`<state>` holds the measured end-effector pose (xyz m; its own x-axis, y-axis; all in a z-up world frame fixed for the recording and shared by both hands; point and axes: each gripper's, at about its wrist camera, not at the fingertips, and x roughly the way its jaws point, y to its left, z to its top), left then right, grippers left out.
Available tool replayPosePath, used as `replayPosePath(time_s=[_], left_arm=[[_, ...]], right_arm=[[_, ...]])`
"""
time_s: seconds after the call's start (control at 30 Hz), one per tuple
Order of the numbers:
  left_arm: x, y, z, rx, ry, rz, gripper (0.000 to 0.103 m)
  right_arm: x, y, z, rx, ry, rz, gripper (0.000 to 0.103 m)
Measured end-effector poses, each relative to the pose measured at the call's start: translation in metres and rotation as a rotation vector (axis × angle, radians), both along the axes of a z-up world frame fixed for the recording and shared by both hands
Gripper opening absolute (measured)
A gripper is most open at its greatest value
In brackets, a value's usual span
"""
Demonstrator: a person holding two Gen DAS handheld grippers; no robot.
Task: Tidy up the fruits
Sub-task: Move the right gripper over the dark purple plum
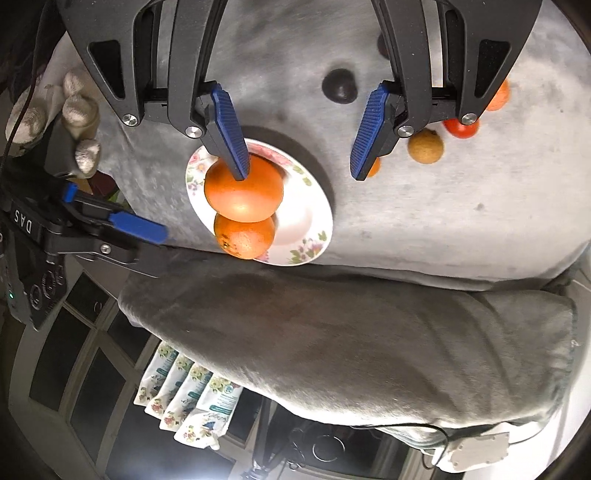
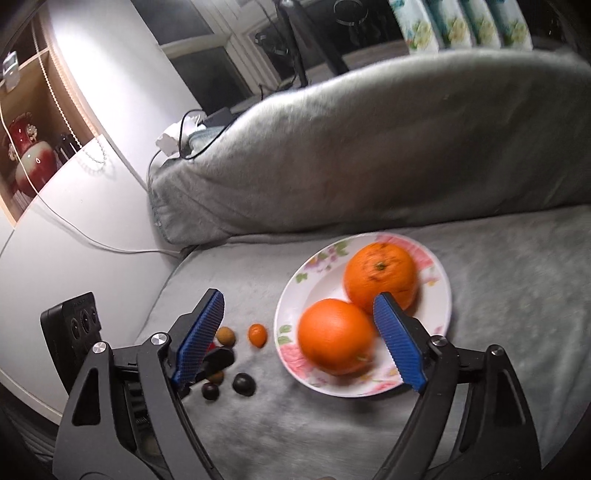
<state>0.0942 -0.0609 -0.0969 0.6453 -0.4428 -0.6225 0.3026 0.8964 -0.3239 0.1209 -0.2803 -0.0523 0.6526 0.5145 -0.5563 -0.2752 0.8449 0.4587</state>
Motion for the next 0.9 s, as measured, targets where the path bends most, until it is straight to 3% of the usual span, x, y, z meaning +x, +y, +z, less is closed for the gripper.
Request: replayPosePath(time_s=[0.37, 0.6, 0.9], left_arm=[[-0.017, 0.027, 0.000, 0.053, -0.028, 0.046, 0.060], [-0.032, 0.052, -0.003, 0.098, -0.044, 0.102, 0.060], [-0.043, 0.096, -0.015, 0.097, -0.006, 0.201, 0.060]], right_arm=[[-0.021, -0.007, 0.006, -0.047, -0.074, -0.037, 0.086], [-0.026, 0.005, 0.002, -0.039, -0.092, 0.001, 0.086], [-0.037, 0.033, -0.001, -0.110, -0.132, 0.080, 0.086]])
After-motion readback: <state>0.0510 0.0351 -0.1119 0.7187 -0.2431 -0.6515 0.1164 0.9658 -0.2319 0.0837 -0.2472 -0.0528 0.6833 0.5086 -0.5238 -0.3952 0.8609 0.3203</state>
